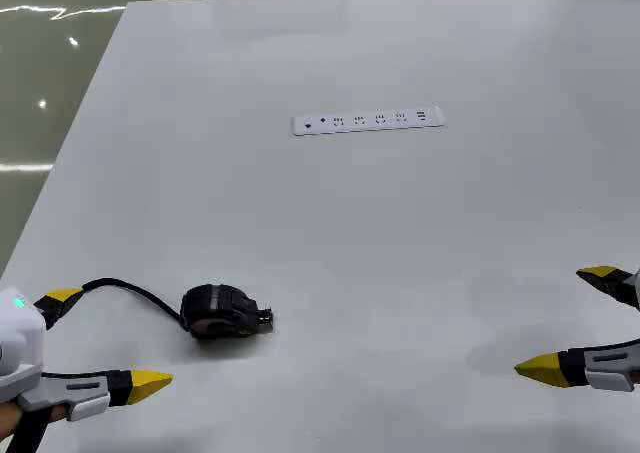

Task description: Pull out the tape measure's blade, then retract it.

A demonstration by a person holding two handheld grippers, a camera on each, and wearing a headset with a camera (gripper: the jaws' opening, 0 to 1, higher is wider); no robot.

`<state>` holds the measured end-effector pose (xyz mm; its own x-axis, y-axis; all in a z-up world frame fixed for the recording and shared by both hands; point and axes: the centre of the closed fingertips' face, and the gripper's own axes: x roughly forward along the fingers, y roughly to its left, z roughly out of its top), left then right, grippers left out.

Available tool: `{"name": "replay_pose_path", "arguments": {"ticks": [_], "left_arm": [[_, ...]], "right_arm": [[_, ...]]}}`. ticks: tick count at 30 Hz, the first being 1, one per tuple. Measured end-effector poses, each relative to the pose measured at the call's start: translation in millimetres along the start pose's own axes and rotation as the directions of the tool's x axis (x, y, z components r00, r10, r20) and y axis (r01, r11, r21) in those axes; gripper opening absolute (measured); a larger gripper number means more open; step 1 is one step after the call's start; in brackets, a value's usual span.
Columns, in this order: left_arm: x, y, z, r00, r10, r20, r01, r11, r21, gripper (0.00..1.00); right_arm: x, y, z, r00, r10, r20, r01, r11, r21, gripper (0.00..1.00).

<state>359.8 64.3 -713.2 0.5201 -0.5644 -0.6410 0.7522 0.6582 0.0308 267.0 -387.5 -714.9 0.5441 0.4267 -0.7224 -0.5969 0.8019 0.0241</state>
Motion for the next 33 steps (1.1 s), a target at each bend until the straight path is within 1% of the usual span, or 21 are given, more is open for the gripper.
{"name": "replay_pose_path", "arguments": {"ticks": [2, 6, 11, 16, 20, 22, 23, 25, 27, 28, 29, 30, 31, 32, 33], "left_arm": [[0.1, 0.1, 0.2, 1.0000, 0.001, -0.001, -0.001, 1.000, -0.002, 1.00], [0.5, -1.7, 0.3, 1.0000, -0.001, -0.003, 0.001, 1.000, 0.003, 1.00], [0.7, -1.5, -1.3, 0.9999, -0.001, -0.011, 0.001, 1.000, 0.006, 1.00], [0.7, -0.3, 0.7, 1.0000, 0.000, -0.008, 0.000, 1.000, 0.008, 1.00], [1.0, 0.3, 2.0, 1.0000, -0.002, -0.004, 0.002, 1.000, 0.014, 1.00], [1.0, 1.2, 2.2, 1.0000, 0.000, -0.006, 0.001, 1.000, 0.023, 1.00], [1.4, 0.0, 3.2, 1.0000, -0.009, 0.000, 0.009, 1.000, 0.028, 1.00], [2.7, -1.9, 2.0, 0.9996, -0.024, -0.014, 0.024, 0.999, 0.028, 1.00], [4.2, -2.2, 1.1, 0.9991, -0.032, -0.029, 0.034, 0.998, 0.054, 1.00], [4.7, -1.4, 1.9, 0.9991, -0.031, -0.029, 0.032, 0.998, 0.062, 1.00], [5.3, -0.2, 5.5, 0.9994, -0.031, -0.012, 0.032, 0.997, 0.075, 1.00], [5.2, 0.2, 6.8, 0.9994, -0.032, -0.009, 0.033, 0.997, 0.071, 1.00], [5.8, 2.6, 8.6, 0.9994, -0.031, -0.012, 0.032, 0.997, 0.071, 1.00], [5.8, 3.5, 9.9, 0.9995, -0.031, -0.009, 0.032, 0.997, 0.077, 1.00], [6.2, 4.4, 12.3, 0.9994, -0.035, -0.003, 0.035, 0.996, 0.083, 1.00]], "right_arm": [[0.2, -0.7, -0.1, 1.0000, -0.005, 0.000, 0.005, 1.000, -0.004, 0.99], [0.8, 0.4, -1.6, 1.0000, 0.000, -0.003, 0.000, 1.000, 0.000, 0.99], [0.2, 0.4, -1.7, 1.0000, 0.002, -0.003, -0.002, 1.000, 0.002, 0.99], [-0.5, 0.3, -0.8, 1.0000, 0.003, -0.002, -0.003, 1.000, -0.003, 0.99], [0.3, -1.9, 0.7, 1.0000, -0.006, 0.003, 0.006, 1.000, -0.017, 0.99], [0.8, -1.6, 2.8, 1.0000, -0.002, 0.007, 0.002, 1.000, -0.019, 0.99], [1.4, 0.0, 3.5, 1.0000, 0.009, 0.003, -0.009, 1.000, -0.010, 0.99], [2.3, -1.3, 5.2, 1.0000, 0.003, 0.006, -0.003, 1.000, -0.020, 0.99], [3.2, 0.3, 8.3, 0.9999, 0.009, 0.012, -0.009, 0.999, -0.033, 0.99], [3.8, 0.4, 9.7, 0.9999, 0.010, 0.014, -0.009, 0.999, -0.036, 0.99], [4.7, 0.7, 11.1, 0.9997, 0.014, 0.018, -0.014, 0.999, -0.040, 0.99], [5.5, 1.3, 12.1, 0.9997, 0.018, 0.019, -0.017, 0.999, -0.040, 0.99], [6.7, 1.9, 15.1, 0.9996, 0.013, 0.027, -0.012, 0.998, -0.060, 0.99], [7.3, -0.6, 19.1, 0.9990, 0.000, 0.044, 0.004, 0.996, -0.086, 0.99], [7.4, -0.1, 19.5, 0.9990, 0.003, 0.045, 0.001, 0.997, -0.082, 0.99]]}}
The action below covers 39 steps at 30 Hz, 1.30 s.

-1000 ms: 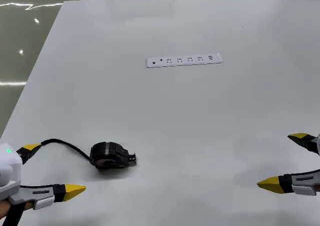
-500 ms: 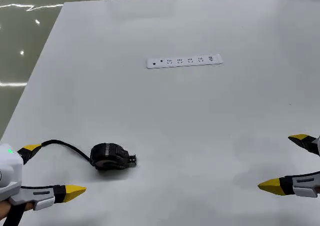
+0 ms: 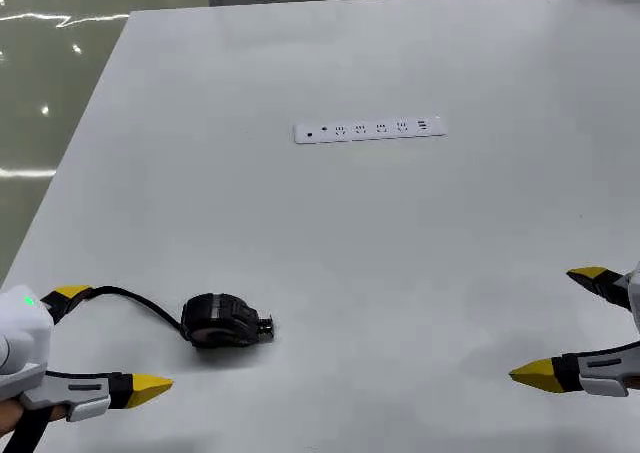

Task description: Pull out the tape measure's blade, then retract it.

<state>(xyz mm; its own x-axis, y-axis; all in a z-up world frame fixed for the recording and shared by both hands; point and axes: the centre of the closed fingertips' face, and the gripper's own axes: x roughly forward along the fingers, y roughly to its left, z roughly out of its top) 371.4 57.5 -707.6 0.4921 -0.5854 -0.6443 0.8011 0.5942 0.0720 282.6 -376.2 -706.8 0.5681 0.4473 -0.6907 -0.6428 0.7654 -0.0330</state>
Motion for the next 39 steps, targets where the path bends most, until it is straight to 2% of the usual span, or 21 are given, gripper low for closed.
{"name": "replay_pose_path", "arguments": {"ticks": [2, 3, 4, 9, 14, 16, 18, 19, 20, 22, 23, 25, 26, 27, 31, 33, 36, 39], "left_arm": [[1.1, 0.4, 1.7, 0.9999, -0.013, -0.002, 0.013, 1.000, 0.007, 1.00], [1.3, -3.9, 6.9, 0.9988, -0.048, 0.014, 0.047, 0.998, 0.032, 1.00], [1.6, -6.6, 8.4, 0.9975, -0.070, 0.013, 0.069, 0.997, 0.031, 1.00], [8.6, -8.6, 14.0, 0.9931, -0.117, -0.013, 0.117, 0.991, 0.058, 1.00], [15.1, -9.9, 20.4, 0.9884, -0.147, -0.039, 0.151, 0.982, 0.115, 1.00], [18.0, -9.8, 24.8, 0.9871, -0.155, -0.041, 0.159, 0.979, 0.124, 1.00], [22.2, -12.1, 26.7, 0.9821, -0.180, -0.055, 0.185, 0.979, 0.091, 1.00], [23.1, -15.3, 27.5, 0.9781, -0.200, -0.057, 0.205, 0.973, 0.104, 1.00], [25.3, -18.2, 26.3, 0.9731, -0.216, -0.080, 0.226, 0.965, 0.136, 1.00], [28.2, -20.7, 23.1, 0.9654, -0.231, -0.120, 0.248, 0.957, 0.152, 1.00], [30.7, -22.7, 25.7, 0.9635, -0.236, -0.126, 0.256, 0.951, 0.176, 1.00], [33.8, -24.5, 27.4, 0.9595, -0.246, -0.137, 0.269, 0.945, 0.187, 1.00], [35.8, -24.5, 27.4, 0.9553, -0.248, -0.160, 0.280, 0.934, 0.223, 1.00], [37.4, -23.8, 27.8, 0.9544, -0.243, -0.174, 0.280, 0.929, 0.243, 1.00], [45.2, -29.0, 38.7, 0.9498, -0.258, -0.176, 0.299, 0.916, 0.269, 1.00], [48.7, -32.0, 39.3, 0.9423, -0.268, -0.200, 0.317, 0.906, 0.281, 1.00], [54.3, -34.5, 39.4, 0.9361, -0.271, -0.224, 0.332, 0.892, 0.308, 1.00], [59.6, -36.4, 38.6, 0.9313, -0.276, -0.238, 0.343, 0.885, 0.316, 1.00]], "right_arm": [[1.4, 0.2, 2.0, 1.0000, 0.007, -0.001, -0.007, 1.000, 0.008, 0.99], [3.1, 1.4, 3.7, 0.9999, 0.012, 0.000, -0.012, 1.000, 0.002, 0.99], [4.3, 2.4, 5.4, 0.9999, 0.016, 0.002, -0.016, 1.000, -0.009, 0.99], [10.3, 5.1, 17.7, 0.9993, 0.030, 0.020, -0.030, 0.999, -0.040, 0.99], [15.9, 8.0, 26.1, 0.9986, 0.046, 0.028, -0.045, 0.997, -0.056, 0.99], [18.2, 9.4, 28.4, 0.9981, 0.054, 0.028, -0.053, 0.996, -0.065, 0.99], [20.6, 10.6, 31.9, 0.9979, 0.055, 0.035, -0.052, 0.995, -0.083, 0.99], [21.9, 10.1, 36.0, 0.9972, 0.052, 0.053, -0.046, 0.993, -0.107, 0.99], [23.8, 11.9, 37.9, 0.9966, 0.061, 0.056, -0.054, 0.992, -0.115, 0.99], [27.9, 12.8, 38.5, 0.9961, 0.074, 0.048, -0.068, 0.991, -0.118, 0.99], [31.9, 13.5, 38.3, 0.9960, 0.079, 0.041, -0.073, 0.989, -0.131, 0.99], [36.9, 15.3, 38.0, 0.9949, 0.093, 0.038, -0.087, 0.986, -0.143, 0.99], [40.4, 17.3, 37.8, 0.9938, 0.105, 0.036, -0.099, 0.986, -0.135, 0.99], [42.6, 17.9, 38.3, 0.9934, 0.109, 0.036, -0.103, 0.986, -0.132, 0.99], [52.3, 23.0, 42.2, 0.9912, 0.127, 0.038, -0.121, 0.984, -0.132, 0.99], [56.7, 27.8, 45.1, 0.9898, 0.138, 0.033, -0.132, 0.980, -0.146, 0.99], [65.3, 29.5, 46.9, 0.9885, 0.149, 0.026, -0.143, 0.976, -0.163, 0.99], [71.3, 33.4, 52.0, 0.9870, 0.157, 0.033, -0.150, 0.974, -0.168, 0.99]]}}
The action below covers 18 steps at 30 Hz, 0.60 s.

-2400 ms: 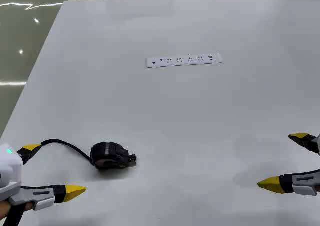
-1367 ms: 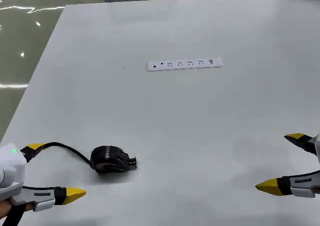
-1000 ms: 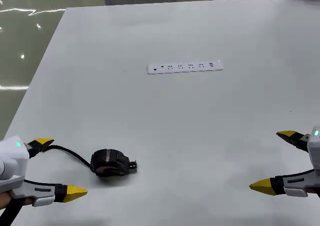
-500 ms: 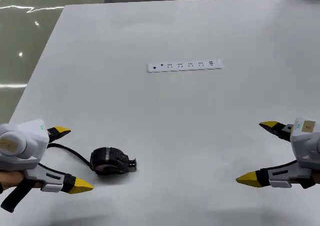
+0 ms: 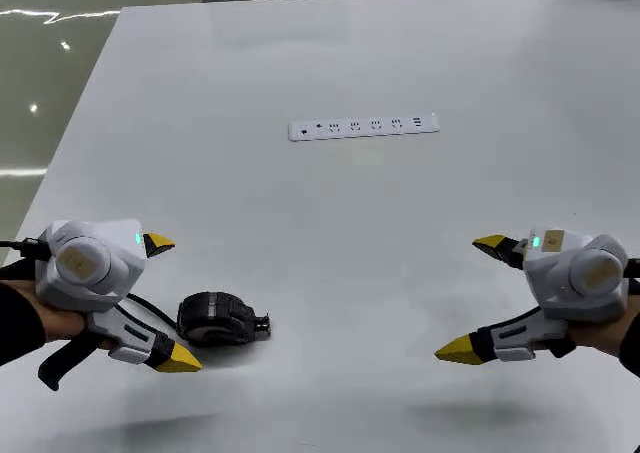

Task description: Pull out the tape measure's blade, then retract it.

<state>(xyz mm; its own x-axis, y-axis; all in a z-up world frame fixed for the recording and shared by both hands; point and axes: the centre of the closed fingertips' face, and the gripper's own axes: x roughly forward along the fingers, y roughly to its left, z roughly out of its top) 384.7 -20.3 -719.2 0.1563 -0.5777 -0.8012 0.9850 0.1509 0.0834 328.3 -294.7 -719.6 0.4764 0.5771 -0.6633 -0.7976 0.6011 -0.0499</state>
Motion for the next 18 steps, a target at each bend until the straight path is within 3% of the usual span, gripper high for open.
{"name": "replay_pose_path", "arguments": {"ticks": [6, 9, 12, 18], "left_arm": [[8.9, 1.9, -0.2, 0.9997, 0.004, -0.024, -0.003, 0.999, 0.032, 0.99], [11.1, -1.6, 0.4, 0.9995, -0.017, -0.027, 0.017, 0.999, 0.037, 0.97], [11.8, -1.1, -2.1, 0.9988, -0.020, -0.045, 0.023, 0.997, 0.072, 0.90], [14.5, -1.9, -0.4, 0.9978, -0.032, -0.059, 0.037, 0.996, 0.084, 0.83]], "right_arm": [[12.4, 1.1, 1.3, 0.9998, 0.010, -0.017, -0.010, 0.999, -0.035, 0.99], [17.5, -0.9, 6.0, 0.9998, 0.014, -0.014, -0.015, 0.999, -0.041, 0.99], [22.1, -0.6, 11.9, 0.9997, 0.025, -0.006, -0.025, 0.999, -0.043, 0.99], [31.2, 0.7, 25.3, 0.9990, 0.043, 0.016, -0.042, 0.999, -0.028, 0.99]]}}
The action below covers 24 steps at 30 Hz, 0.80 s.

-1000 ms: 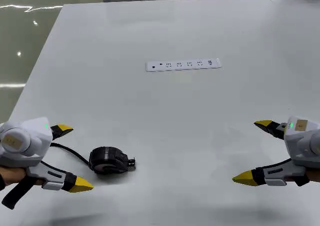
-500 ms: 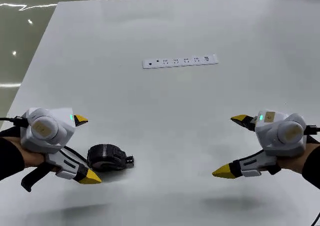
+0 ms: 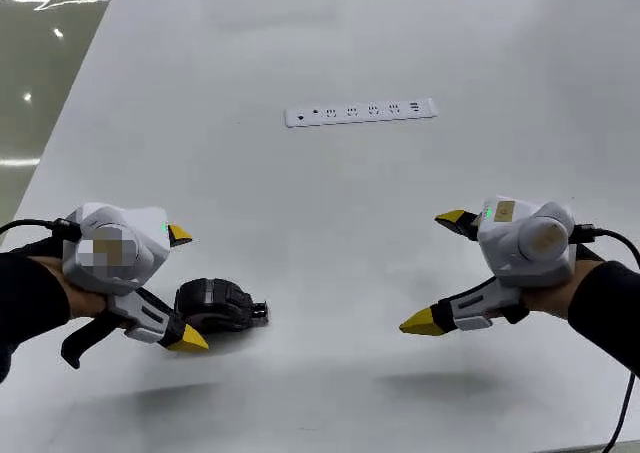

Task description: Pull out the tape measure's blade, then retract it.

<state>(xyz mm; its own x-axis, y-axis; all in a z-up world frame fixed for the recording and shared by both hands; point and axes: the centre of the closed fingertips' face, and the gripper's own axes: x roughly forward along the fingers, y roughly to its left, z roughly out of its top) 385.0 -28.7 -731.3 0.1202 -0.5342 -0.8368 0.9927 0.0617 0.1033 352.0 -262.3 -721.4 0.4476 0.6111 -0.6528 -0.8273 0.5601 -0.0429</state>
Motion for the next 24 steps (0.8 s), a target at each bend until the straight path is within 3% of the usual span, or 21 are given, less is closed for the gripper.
{"name": "replay_pose_path", "arguments": {"ticks": [4, 15, 17, 18, 19, 24], "left_arm": [[3.2, -1.7, 1.2, 0.9999, -0.014, -0.002, 0.014, 1.000, -0.008, 0.75], [18.5, -8.2, -5.2, 0.9971, -0.051, -0.058, 0.050, 0.999, -0.021, 0.52], [20.6, -14.3, -7.2, 0.9926, -0.095, -0.075, 0.096, 0.995, 0.009, 0.40], [21.6, -15.6, -8.7, 0.9913, -0.100, -0.086, 0.100, 0.995, -0.003, 0.33], [21.1, -11.5, -8.9, 0.9933, -0.074, -0.088, 0.074, 0.997, -0.002, 0.31], [20.7, -11.2, -7.8, 0.9932, -0.075, -0.089, 0.075, 0.997, -0.010, 0.30]], "right_arm": [[8.2, 5.0, 7.3, 0.9997, 0.023, 0.001, -0.023, 1.000, -0.010, 0.99], [40.7, 23.8, 20.0, 0.9937, 0.110, -0.023, -0.111, 0.989, -0.094, 0.93], [46.4, 26.2, 23.6, 0.9924, 0.120, -0.026, -0.122, 0.987, -0.107, 0.92], [48.6, 27.2, 25.6, 0.9917, 0.126, -0.026, -0.128, 0.985, -0.112, 0.91], [50.1, 27.3, 27.5, 0.9916, 0.127, -0.026, -0.129, 0.985, -0.113, 0.91], [55.2, 26.3, 47.5, 0.9917, 0.128, 0.002, -0.127, 0.984, -0.125, 0.88]]}}
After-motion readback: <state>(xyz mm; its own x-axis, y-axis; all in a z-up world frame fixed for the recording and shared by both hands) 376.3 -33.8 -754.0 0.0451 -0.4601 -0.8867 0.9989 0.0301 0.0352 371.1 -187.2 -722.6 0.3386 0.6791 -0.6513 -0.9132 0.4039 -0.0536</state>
